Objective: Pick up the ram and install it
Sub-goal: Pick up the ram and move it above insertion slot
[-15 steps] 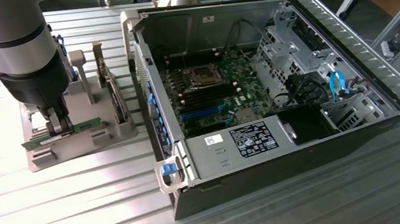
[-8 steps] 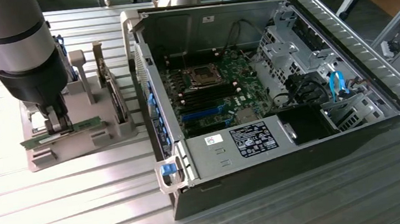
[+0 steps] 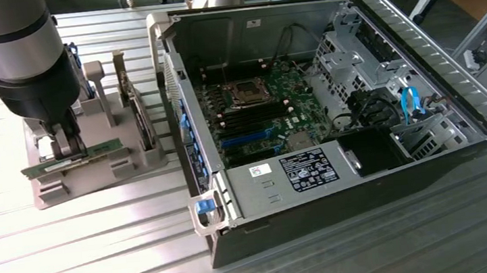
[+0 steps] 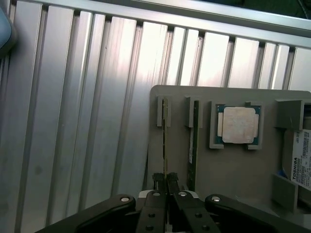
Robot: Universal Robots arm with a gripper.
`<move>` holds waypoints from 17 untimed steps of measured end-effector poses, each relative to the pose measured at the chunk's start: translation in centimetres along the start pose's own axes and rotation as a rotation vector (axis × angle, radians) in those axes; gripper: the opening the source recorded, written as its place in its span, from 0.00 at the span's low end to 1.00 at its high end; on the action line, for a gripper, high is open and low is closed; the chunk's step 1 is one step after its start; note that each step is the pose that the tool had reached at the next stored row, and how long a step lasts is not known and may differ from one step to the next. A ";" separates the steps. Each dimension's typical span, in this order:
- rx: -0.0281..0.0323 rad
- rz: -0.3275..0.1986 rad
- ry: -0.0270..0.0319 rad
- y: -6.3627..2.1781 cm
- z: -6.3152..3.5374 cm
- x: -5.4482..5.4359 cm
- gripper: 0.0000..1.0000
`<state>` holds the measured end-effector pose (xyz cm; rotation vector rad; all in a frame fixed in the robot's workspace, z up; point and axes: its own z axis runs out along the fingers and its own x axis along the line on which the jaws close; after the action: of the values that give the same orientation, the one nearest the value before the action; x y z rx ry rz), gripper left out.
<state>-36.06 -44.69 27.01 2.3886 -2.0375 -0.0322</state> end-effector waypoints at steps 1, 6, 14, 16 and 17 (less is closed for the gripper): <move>0.0001 0.000 -0.0001 0.00 -0.09 0.0 0.11; 0.0001 0.000 -0.0001 0.01 -0.62 0.0 0.11; 0.0000 0.000 -0.0001 0.02 -1.09 0.0 0.11; 0.0000 0.000 -0.0001 0.02 -1.16 0.0 0.11; 0.0000 0.000 0.0000 0.02 -1.21 0.0 0.11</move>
<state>-36.06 -44.69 28.21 2.3887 -2.0376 -0.0322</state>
